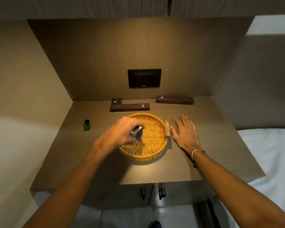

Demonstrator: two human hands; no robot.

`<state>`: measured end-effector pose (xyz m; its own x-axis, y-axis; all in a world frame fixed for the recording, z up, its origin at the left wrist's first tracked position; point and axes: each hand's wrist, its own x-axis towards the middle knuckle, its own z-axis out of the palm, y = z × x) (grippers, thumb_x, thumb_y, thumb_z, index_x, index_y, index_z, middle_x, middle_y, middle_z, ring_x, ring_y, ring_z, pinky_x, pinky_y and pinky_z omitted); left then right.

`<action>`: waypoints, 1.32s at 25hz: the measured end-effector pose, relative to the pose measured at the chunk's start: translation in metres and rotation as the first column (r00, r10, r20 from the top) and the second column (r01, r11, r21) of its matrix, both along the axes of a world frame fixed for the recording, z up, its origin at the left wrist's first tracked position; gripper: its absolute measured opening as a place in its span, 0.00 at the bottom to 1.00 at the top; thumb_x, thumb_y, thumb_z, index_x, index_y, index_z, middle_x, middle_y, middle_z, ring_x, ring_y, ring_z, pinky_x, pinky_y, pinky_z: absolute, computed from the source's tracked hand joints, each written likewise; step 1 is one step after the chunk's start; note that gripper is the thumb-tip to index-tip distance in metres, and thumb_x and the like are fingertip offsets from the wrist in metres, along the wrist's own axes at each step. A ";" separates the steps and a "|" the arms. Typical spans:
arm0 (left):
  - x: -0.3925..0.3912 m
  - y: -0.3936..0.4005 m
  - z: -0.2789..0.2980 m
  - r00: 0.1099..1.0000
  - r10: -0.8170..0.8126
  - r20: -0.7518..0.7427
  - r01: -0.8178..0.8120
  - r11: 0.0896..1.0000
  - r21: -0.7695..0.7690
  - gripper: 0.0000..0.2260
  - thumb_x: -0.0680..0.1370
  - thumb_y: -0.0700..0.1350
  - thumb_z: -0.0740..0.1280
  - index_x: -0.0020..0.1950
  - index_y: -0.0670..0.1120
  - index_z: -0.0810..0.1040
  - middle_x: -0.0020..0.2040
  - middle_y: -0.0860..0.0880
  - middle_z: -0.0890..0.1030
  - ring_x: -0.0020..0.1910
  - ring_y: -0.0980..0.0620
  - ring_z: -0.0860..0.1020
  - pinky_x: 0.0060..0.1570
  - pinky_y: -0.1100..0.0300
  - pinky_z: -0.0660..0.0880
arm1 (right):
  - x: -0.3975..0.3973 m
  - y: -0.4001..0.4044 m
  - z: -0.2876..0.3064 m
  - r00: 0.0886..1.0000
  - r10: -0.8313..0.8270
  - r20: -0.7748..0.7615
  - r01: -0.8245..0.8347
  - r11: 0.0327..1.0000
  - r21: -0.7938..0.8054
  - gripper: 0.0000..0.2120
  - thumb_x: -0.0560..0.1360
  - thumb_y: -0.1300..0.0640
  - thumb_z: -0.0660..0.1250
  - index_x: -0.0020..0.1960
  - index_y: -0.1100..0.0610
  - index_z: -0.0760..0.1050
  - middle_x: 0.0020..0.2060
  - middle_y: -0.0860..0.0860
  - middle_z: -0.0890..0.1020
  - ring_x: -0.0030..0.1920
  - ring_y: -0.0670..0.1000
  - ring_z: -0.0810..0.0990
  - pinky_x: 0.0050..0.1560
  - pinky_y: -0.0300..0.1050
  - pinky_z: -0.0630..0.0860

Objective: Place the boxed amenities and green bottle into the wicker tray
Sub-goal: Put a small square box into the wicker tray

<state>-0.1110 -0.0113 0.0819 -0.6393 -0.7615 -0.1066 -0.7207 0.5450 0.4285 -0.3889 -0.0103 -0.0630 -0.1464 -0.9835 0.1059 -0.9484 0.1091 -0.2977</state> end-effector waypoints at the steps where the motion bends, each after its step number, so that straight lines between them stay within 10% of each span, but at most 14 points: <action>1: -0.007 -0.003 -0.008 0.997 -0.059 0.048 0.058 0.998 0.035 0.22 0.69 0.41 0.76 0.61 0.47 0.77 0.59 0.49 0.80 0.59 0.52 0.76 0.57 0.57 0.74 | 0.000 0.000 -0.001 1.000 -0.003 -0.002 0.003 1.000 -0.004 0.28 0.81 0.40 0.52 0.78 0.52 0.61 0.79 0.58 0.61 0.80 0.57 0.56 0.79 0.57 0.53; 17: -0.003 -0.006 -0.054 0.974 -0.226 0.019 0.225 0.973 0.049 0.10 0.76 0.46 0.71 0.56 0.48 0.83 0.60 0.49 0.82 0.58 0.55 0.78 0.54 0.57 0.79 | 0.001 -0.002 -0.001 1.000 -0.014 -0.004 0.013 1.000 -0.016 0.28 0.81 0.39 0.52 0.77 0.51 0.62 0.79 0.57 0.62 0.80 0.56 0.57 0.79 0.56 0.53; 21: 0.026 -0.005 -0.039 0.911 0.047 -0.410 -0.164 0.953 -0.253 0.06 0.77 0.42 0.69 0.53 0.44 0.83 0.50 0.47 0.84 0.49 0.54 0.80 0.49 0.63 0.77 | 0.004 -0.003 0.012 0.980 -0.036 0.193 0.029 0.999 0.038 0.25 0.82 0.43 0.56 0.76 0.51 0.65 0.78 0.56 0.65 0.79 0.56 0.59 0.78 0.57 0.55; 24: 0.066 -0.013 -0.046 0.768 0.300 -0.566 -0.531 0.792 -0.302 0.09 0.79 0.40 0.65 0.58 0.43 0.80 0.53 0.45 0.81 0.49 0.53 0.79 0.46 0.69 0.73 | 0.011 -0.004 0.040 0.789 -0.153 0.595 0.129 0.988 0.084 0.22 0.82 0.44 0.58 0.72 0.53 0.71 0.70 0.55 0.75 0.71 0.57 0.71 0.71 0.59 0.69; 29: 0.105 -0.024 -0.107 0.870 0.427 -0.244 -0.471 0.868 -0.158 0.19 0.83 0.43 0.57 0.74 0.44 0.64 0.74 0.43 0.68 0.72 0.48 0.67 0.69 0.57 0.62 | 0.055 -0.002 0.068 0.730 0.005 0.684 -0.009 1.000 0.003 0.18 0.81 0.50 0.63 0.66 0.58 0.76 0.59 0.53 0.81 0.59 0.50 0.77 0.55 0.38 0.74; 33: 0.118 -0.016 -0.151 0.950 0.311 -0.015 -0.309 0.936 -0.167 0.23 0.83 0.54 0.48 0.76 0.50 0.47 0.78 0.49 0.50 0.77 0.54 0.49 0.74 0.56 0.45 | 0.080 -0.005 0.053 0.778 -0.041 0.627 0.023 0.999 0.036 0.16 0.82 0.61 0.60 0.69 0.60 0.73 0.63 0.56 0.79 0.63 0.53 0.77 0.60 0.42 0.73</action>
